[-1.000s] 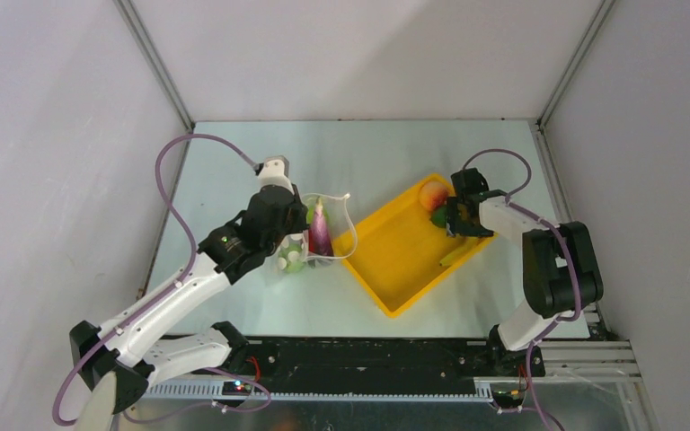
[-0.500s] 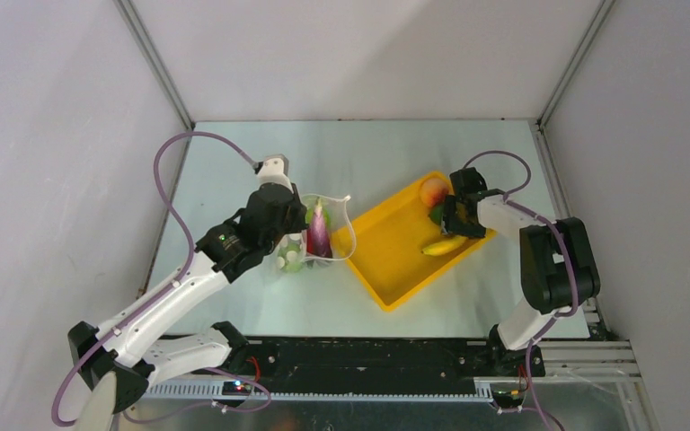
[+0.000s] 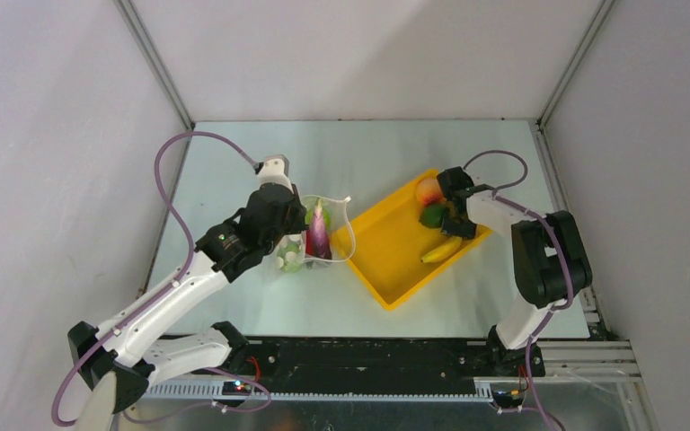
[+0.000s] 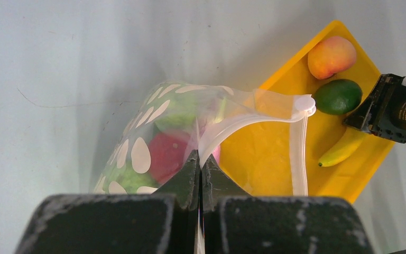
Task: Place the food in the zip-top bag and seal the zipper
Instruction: Pick up the fake fruit from the bin.
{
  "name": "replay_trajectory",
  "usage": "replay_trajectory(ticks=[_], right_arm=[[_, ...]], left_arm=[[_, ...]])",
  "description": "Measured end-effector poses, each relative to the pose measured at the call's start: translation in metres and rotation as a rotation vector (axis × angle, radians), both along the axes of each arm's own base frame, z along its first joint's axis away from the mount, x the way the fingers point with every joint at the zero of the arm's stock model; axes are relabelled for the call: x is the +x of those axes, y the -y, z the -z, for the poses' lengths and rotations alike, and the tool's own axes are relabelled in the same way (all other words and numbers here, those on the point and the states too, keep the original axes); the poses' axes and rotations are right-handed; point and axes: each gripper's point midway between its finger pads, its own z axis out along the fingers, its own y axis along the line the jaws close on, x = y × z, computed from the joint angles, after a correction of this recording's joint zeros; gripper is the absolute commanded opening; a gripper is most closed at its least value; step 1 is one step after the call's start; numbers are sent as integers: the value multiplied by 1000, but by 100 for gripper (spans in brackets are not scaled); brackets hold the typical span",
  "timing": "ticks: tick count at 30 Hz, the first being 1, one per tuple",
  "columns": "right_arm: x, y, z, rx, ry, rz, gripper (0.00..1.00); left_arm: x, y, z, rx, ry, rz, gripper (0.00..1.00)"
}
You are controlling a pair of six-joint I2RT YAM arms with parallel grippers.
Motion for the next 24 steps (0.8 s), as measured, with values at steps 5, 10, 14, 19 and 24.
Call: replay_trajectory(ticks=[5, 10, 14, 19, 24], right_arm=[[-10, 3, -6, -73, -22, 54, 24], [-14, 3, -10, -104, -11, 81, 15], [-10, 1, -22, -103, 39, 102, 11], [-4, -1, -48, -89, 139, 127, 11], [-1, -5, -79, -93, 250, 137, 10]], left_arm=[[0, 0, 0, -6, -1, -3, 0], [0, 0, 0, -9, -2, -5, 0], [0, 1, -1, -16, -3, -8, 0], [-1, 0, 0, -20, -9, -13, 0], [-2, 0, 0, -21, -10, -13, 0]])
